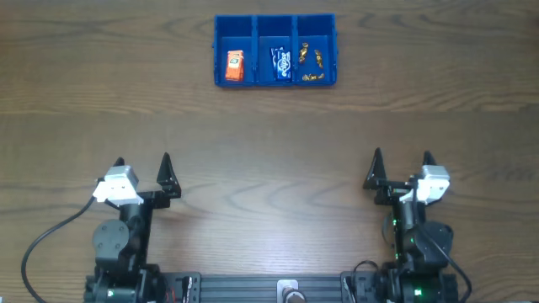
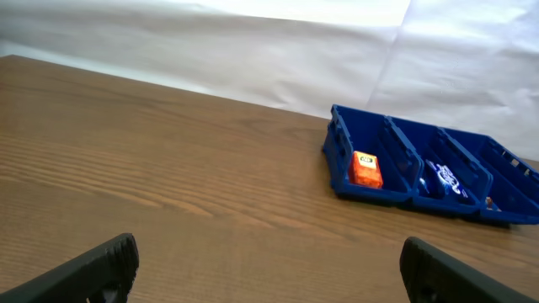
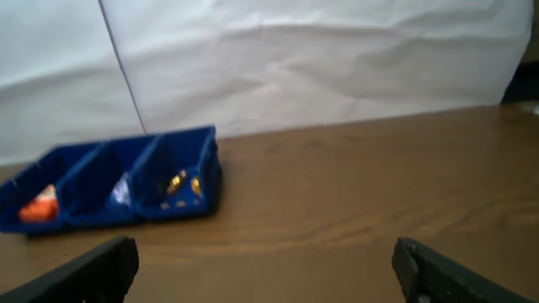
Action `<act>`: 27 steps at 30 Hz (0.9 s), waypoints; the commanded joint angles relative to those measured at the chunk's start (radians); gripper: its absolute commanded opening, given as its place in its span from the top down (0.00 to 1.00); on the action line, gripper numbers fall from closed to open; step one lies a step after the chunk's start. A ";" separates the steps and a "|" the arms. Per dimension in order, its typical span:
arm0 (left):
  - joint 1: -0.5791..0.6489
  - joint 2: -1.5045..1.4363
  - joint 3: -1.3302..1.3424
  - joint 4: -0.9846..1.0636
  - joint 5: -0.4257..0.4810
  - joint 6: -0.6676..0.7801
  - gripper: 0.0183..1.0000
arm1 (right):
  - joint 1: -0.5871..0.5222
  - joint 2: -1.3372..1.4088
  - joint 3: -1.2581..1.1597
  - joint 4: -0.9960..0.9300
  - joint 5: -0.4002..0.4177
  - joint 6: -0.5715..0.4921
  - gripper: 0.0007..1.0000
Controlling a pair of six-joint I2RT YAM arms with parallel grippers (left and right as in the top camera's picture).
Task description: Sort Candies Into Trays
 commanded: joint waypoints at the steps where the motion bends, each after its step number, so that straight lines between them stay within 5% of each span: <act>1: 0.007 -0.005 -0.024 -0.034 -0.019 0.017 0.00 | -0.006 -0.008 -0.016 -0.006 -0.037 -0.124 0.00; 27: 0.007 -0.005 -0.024 -0.034 -0.019 0.017 0.00 | -0.008 -0.008 -0.015 -0.008 -0.037 -0.151 0.00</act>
